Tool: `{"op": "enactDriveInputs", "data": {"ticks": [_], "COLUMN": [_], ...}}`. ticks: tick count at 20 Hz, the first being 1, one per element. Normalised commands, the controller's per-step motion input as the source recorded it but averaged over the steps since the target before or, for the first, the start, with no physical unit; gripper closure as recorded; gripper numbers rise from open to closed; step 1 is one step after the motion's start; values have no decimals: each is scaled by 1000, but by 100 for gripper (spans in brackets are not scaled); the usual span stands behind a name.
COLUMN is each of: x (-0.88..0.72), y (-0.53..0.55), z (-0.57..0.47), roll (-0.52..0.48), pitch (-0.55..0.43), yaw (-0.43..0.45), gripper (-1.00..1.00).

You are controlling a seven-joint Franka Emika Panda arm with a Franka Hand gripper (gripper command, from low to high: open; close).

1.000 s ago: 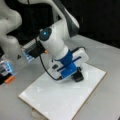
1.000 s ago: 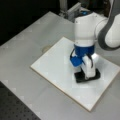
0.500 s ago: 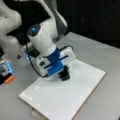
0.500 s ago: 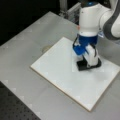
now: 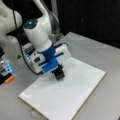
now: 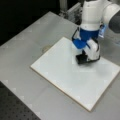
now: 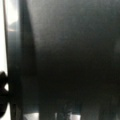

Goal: Erasing curve lines

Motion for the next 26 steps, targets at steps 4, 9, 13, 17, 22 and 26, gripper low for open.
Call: {"op": "enactDriveInputs", "data": {"ticks": [4, 9, 13, 17, 22, 26], "x": [250, 295, 375, 366, 381, 382], "y": [-353, -378, -417, -369, -450, -577], "z": [397, 463, 458, 317, 215, 194], "roll": [-21, -60, -45, -94, -174, -93], "pitch": [317, 386, 363, 370, 338, 344], "yaw": [185, 259, 252, 321, 379, 404], "gripper": [100, 100, 100, 100, 100, 100]}}
